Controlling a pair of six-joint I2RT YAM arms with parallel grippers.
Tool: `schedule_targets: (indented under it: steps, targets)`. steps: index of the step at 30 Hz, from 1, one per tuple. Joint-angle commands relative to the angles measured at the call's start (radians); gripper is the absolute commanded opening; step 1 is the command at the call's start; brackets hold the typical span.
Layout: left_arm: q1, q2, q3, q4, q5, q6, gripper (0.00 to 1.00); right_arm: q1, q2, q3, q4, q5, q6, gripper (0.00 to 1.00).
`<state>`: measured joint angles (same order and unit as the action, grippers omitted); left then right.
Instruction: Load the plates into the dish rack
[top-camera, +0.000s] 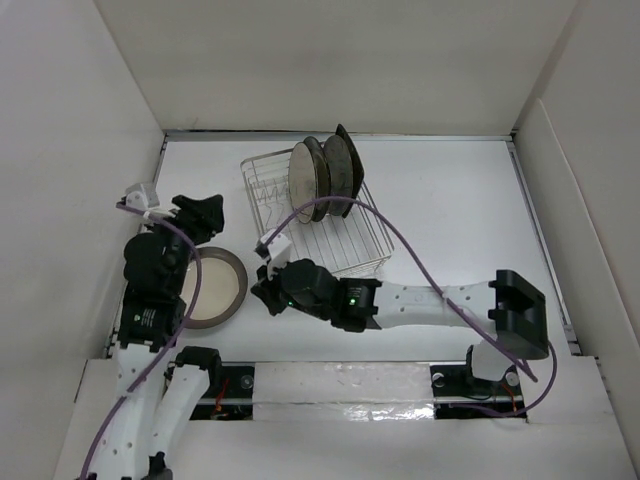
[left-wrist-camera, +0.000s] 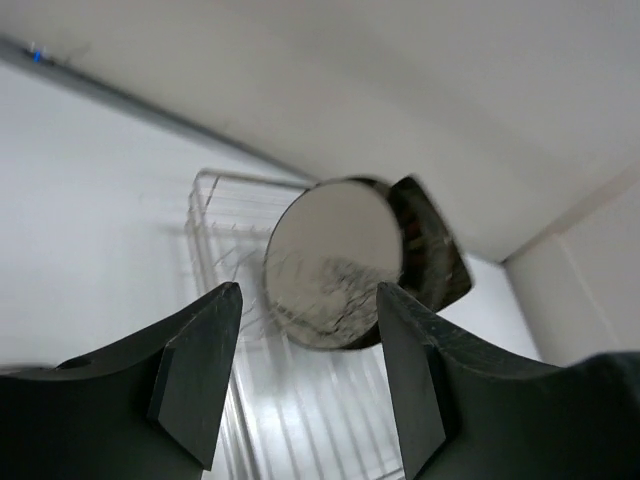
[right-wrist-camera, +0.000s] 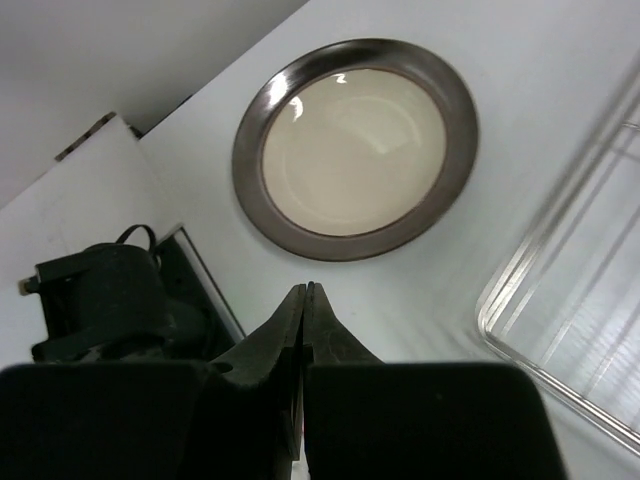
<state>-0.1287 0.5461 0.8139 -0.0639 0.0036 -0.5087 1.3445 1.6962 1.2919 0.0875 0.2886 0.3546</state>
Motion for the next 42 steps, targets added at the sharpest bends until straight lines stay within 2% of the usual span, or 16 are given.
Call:
schedule_targets:
  steps: [1, 3, 9, 10, 12, 15, 18, 24, 34, 42]
  targets:
    - [0.004, 0.115, -0.051, -0.119, -0.026, 0.024, 0.53, -0.016, -0.141, -0.066, 0.067, 0.089, -0.022, 0.00]
    - [0.004, 0.205, -0.065, -0.131, -0.008, 0.013, 0.54, -0.016, -0.226, -0.152, 0.078, 0.130, -0.023, 0.00]
    - [0.014, 0.409, -0.071, -0.134, -0.143, 0.015, 0.58, -0.085, -0.507, -0.360, 0.097, 0.196, -0.034, 0.00]
    - [0.014, 0.443, -0.067, -0.140, -0.177, 0.021, 0.58, -0.100, -0.589, -0.403, 0.092, 0.198, -0.037, 0.00]
    - [0.014, 0.530, -0.058, -0.161, -0.200, 0.038, 0.67, -0.131, -0.662, -0.436, 0.061, 0.202, -0.052, 0.00]
    - [0.032, 0.624, -0.029, -0.200, -0.215, 0.076, 0.73, -0.198, -0.780, -0.477, 0.006, 0.198, -0.063, 0.00]
    - [0.067, 0.690, -0.033, -0.202, -0.223, 0.079, 0.71, -0.275, -0.872, -0.539, 0.012, 0.143, -0.059, 0.00]
    - [0.201, 0.776, -0.079, -0.140, -0.120, 0.058, 0.73, -0.389, -0.923, -0.595, 0.012, -0.017, -0.025, 0.00]
    - [0.201, 0.936, -0.029, -0.070, -0.016, 0.029, 0.79, -0.389, -0.912, -0.597, 0.024, -0.060, -0.023, 0.00]
    - [0.201, 0.985, 0.039, -0.002, -0.102, 0.016, 0.79, -0.389, -0.874, -0.595, 0.043, -0.091, -0.019, 0.00]
